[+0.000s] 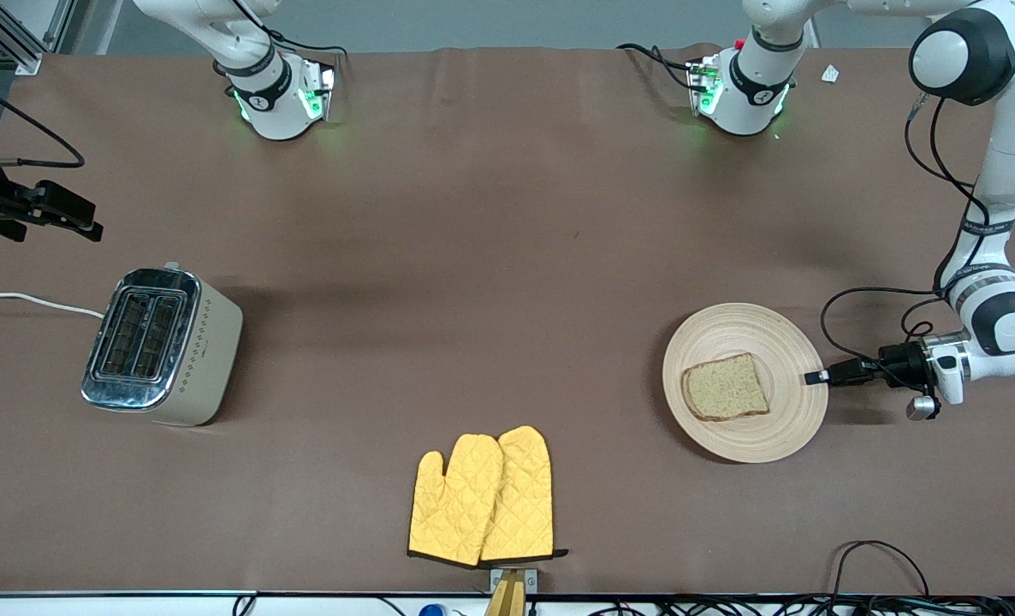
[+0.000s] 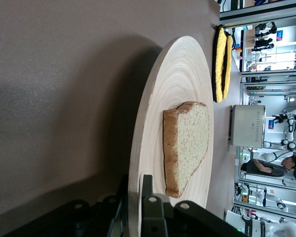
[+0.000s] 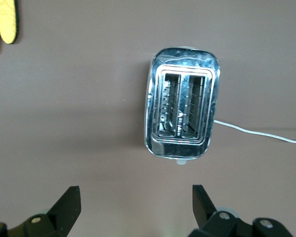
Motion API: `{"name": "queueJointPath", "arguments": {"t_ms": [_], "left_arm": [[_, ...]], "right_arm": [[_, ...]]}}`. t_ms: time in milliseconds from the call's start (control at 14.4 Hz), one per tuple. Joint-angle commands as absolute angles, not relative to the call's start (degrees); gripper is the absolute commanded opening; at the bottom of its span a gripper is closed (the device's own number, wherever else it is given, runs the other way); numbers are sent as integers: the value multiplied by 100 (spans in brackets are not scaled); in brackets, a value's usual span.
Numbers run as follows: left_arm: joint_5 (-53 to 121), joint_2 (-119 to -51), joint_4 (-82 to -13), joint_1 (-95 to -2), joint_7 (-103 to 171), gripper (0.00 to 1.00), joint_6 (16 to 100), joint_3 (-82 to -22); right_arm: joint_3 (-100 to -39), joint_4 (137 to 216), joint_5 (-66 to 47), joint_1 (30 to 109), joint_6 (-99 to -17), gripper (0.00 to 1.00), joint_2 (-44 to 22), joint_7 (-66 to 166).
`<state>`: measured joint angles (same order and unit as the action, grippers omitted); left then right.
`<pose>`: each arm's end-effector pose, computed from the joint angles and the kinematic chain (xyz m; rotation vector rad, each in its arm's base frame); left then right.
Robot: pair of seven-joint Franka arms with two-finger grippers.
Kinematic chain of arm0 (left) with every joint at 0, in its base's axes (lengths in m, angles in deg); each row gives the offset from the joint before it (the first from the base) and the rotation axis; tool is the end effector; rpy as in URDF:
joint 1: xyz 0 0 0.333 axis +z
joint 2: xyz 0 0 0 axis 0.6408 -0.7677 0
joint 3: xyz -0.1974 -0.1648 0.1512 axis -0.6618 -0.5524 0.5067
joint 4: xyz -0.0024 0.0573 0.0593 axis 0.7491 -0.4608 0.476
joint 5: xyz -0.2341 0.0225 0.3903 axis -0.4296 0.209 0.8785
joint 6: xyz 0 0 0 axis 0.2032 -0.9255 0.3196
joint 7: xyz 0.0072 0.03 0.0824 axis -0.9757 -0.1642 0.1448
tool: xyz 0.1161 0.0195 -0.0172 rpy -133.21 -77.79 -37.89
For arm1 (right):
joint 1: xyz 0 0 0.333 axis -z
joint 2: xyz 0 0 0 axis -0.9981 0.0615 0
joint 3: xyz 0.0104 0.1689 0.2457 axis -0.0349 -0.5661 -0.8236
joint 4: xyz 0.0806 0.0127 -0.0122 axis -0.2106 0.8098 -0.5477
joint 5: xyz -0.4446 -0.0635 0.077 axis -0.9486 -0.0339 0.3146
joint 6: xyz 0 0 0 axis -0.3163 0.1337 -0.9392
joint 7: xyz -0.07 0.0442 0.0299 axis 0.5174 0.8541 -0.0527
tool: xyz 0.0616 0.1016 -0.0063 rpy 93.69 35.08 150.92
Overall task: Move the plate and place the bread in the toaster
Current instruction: 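Grasp the wooden plate rim with the left gripper, then slide the plate with the left gripper toward the table middle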
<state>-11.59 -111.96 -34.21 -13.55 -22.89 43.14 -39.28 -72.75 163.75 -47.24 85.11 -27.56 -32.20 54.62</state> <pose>0.6629 0.1676 0.0551 2.0594 0.0365 0.0667 0.6215 -0.0101 0.6022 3.1254 -0.0132 -0.0797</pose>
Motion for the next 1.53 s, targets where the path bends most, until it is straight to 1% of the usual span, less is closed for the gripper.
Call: {"name": "queueJointPath", "arguments": {"t_ms": [0,139,486,764,972,1111,1319,1458], "left_arm": [[-1154,-11229,-3331,-1384,-2264,5,4320,-3931],[-1171,-11203,-3322,-1375,-2255,1,4320,-3931],[-1180,-10983,-3296,-1392,-2194,0,4285,-3975],[-1154,-10746,-3305,-1410,-1676,0,4249,-4282],[-1154,-10658,-3348,-1401,-1491,0,4240,-4694],[-1162,-10474,-3444,-1532,-1237,0,4258,-4818],[-1171,-9973,-3726,-1848,-745,1,4407,-4828],[-1171,-9701,-3971,-2129,-673,1,4652,-4828]], "right_arm": [[-7265,16384,-4863,8507,-2698,100,-3280,5412],[-7265,16376,-4872,8489,-2707,100,-3280,5421],[-7273,16376,-4854,8410,-2593,100,-3280,5482],[-7273,16376,-4854,8384,-2584,100,-3288,5474],[-7256,16376,-4863,8436,-2575,100,-3288,5421],[-7256,16384,-4863,8428,-2575,100,-3288,5430],[-7265,16376,-4863,8392,-2584,100,-3288,5465],[-7265,16376,-4872,8418,-2584,100,-3288,5430]]}}
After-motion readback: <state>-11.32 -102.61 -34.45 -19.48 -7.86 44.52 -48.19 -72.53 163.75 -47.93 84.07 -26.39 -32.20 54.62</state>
